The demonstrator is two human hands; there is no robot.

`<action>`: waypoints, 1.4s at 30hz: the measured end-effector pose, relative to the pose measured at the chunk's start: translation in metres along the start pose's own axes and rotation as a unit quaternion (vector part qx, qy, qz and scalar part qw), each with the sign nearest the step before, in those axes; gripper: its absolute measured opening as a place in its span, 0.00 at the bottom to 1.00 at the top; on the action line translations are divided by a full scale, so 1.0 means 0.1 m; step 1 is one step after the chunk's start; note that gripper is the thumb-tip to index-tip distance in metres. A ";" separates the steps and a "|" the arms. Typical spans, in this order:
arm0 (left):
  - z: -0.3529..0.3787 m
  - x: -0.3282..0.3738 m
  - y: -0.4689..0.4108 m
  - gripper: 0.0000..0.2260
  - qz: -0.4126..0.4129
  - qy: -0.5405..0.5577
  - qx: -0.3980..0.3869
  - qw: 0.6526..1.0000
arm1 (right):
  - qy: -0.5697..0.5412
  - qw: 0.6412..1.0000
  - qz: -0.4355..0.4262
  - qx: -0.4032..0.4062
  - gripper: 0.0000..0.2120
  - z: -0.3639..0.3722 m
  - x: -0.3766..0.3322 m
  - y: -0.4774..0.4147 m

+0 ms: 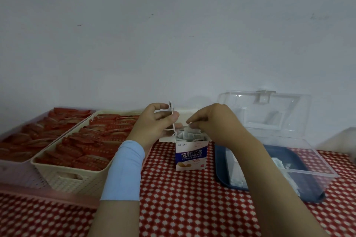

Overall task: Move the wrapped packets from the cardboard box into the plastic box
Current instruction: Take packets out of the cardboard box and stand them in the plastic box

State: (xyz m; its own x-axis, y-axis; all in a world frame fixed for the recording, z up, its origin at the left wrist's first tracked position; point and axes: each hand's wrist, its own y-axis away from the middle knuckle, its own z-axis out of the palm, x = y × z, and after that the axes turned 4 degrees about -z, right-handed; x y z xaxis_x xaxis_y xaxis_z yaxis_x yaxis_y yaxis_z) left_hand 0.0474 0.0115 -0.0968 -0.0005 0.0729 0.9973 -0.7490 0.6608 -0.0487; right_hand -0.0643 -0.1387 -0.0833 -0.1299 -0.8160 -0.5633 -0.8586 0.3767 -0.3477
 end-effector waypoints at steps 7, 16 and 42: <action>0.01 0.02 0.01 0.11 0.049 -0.021 0.035 0.998 | -0.029 0.985 -0.051 0.165 0.09 -0.14 0.01 0.02; 0.10 0.04 0.06 0.20 -0.049 0.135 -0.151 0.978 | -0.220 0.963 -0.092 0.129 0.10 -0.16 -0.15 0.05; 0.22 0.07 0.17 0.20 -0.077 0.214 -0.187 0.956 | -0.138 0.984 -0.112 -0.008 0.20 -0.13 -0.26 0.20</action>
State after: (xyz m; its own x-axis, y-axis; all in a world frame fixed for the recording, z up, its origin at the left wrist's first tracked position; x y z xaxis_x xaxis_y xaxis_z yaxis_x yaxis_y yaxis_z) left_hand 0.0202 0.0072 -0.0894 0.4213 0.1993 0.8848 -0.4288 0.9034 0.0007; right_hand -0.0850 -0.1158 -0.0657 0.2017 -0.7267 -0.6567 -0.8581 0.1922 -0.4762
